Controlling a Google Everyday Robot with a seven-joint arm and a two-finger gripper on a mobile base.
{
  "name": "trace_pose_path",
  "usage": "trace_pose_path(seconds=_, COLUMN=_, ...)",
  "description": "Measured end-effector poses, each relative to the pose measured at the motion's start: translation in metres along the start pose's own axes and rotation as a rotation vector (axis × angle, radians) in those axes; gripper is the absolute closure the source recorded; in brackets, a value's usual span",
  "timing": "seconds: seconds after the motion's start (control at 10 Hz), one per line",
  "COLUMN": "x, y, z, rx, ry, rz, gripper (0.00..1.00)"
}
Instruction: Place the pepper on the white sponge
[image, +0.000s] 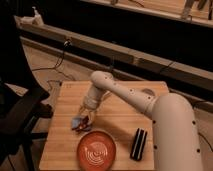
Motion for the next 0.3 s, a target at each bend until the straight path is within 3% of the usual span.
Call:
trace_pose_path(seconds=0.1, x=-0.0038, y=-0.0029, z=0.0024, rx=-0.021, ry=0.000, rz=-0.029, gripper=0.52)
trace_pose_path(seconds=0.3, x=-0.0036, y=-0.0016, z=0.0040, rx=-0.044, ry=-0.005, rz=-0.042, gripper=0.57)
